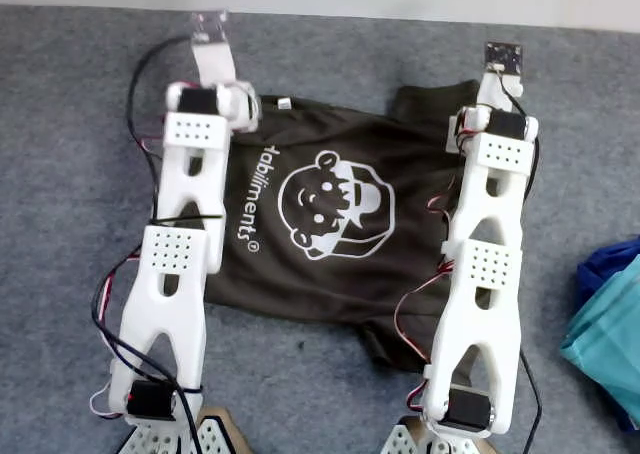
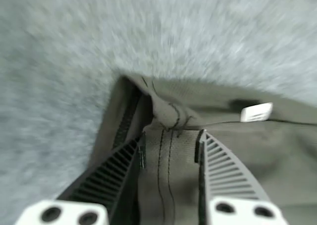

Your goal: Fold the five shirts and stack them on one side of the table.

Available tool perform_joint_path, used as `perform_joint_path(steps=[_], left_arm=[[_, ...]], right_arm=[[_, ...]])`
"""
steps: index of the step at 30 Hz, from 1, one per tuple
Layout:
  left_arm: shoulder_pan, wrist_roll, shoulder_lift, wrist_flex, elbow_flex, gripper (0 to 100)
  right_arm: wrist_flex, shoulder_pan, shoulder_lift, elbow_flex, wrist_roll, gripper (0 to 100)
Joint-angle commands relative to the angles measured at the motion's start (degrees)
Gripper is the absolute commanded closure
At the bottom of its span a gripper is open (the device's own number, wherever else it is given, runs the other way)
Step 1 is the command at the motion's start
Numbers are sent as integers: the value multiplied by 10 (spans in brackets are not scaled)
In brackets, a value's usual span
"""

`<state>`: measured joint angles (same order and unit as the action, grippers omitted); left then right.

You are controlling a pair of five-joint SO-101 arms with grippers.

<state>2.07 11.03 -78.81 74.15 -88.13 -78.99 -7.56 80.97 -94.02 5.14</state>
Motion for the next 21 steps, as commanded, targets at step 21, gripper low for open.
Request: perform_joint_path(steps=[21], left_arm=[[20, -28, -20, -259, 1, 993]], right_arm=[[88, -7, 21, -59, -7, 926]])
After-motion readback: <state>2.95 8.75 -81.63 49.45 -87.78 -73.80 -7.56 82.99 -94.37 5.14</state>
